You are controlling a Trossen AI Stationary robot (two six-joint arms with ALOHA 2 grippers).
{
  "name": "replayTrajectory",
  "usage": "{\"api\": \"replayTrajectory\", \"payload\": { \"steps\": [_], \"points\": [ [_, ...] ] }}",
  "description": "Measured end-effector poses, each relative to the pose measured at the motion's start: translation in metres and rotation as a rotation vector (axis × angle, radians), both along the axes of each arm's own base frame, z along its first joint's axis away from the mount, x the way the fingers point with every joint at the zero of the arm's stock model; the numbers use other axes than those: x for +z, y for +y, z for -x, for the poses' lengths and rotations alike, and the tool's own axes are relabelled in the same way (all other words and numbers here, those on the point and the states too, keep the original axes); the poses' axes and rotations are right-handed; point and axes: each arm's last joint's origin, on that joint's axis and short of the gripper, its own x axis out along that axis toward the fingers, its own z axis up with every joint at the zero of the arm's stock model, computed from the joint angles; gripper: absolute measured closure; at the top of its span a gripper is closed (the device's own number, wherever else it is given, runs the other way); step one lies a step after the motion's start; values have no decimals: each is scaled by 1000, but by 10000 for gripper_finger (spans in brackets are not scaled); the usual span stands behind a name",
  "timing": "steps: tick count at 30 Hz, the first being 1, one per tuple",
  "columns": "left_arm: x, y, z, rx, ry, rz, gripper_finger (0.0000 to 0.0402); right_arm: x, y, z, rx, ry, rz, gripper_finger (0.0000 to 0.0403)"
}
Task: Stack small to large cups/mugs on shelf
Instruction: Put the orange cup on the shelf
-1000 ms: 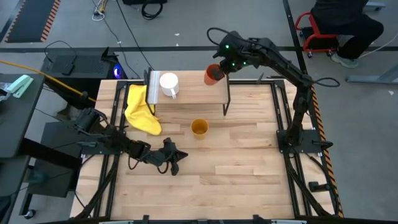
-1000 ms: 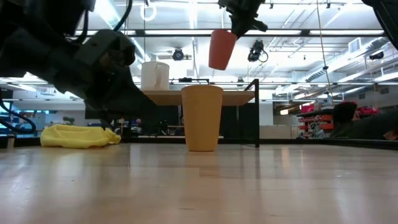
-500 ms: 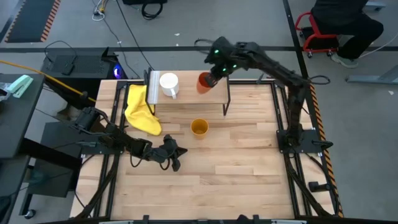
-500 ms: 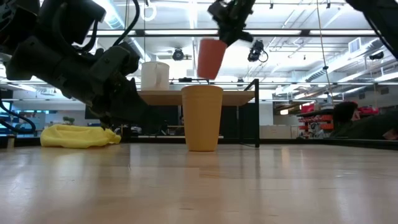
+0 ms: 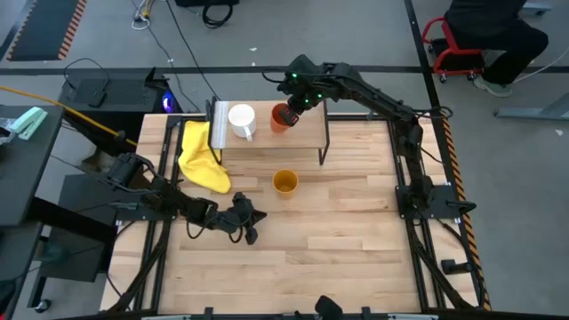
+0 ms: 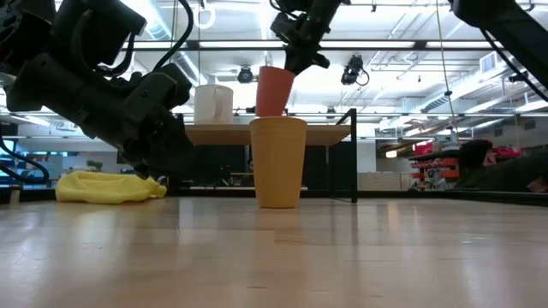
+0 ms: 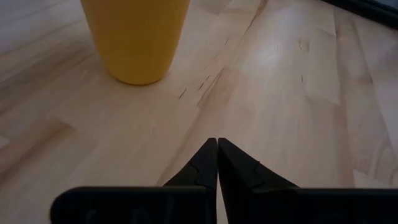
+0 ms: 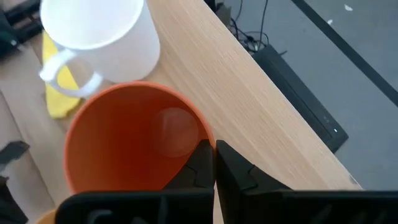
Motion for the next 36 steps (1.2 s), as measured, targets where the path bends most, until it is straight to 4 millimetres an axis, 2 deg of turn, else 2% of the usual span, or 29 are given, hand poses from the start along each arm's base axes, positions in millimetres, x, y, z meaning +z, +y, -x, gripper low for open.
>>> {"api": "replayTrajectory", "payload": {
  "steps": [6, 15, 27, 36],
  "points": [
    [0, 1, 0, 5, 2, 3, 388, -4, -6, 1, 15, 22, 9, 398],
    [-1, 1, 0, 8, 6, 3, 377, -5, -5, 2, 27, 37, 2, 398],
    [-1, 1, 0, 8, 12, 1, 389, -6, -4, 3, 52, 53, 2, 398],
    [-1, 1, 0, 8, 12, 1, 378, -6, -4, 4, 60, 67, -4, 398]
  ]
}}
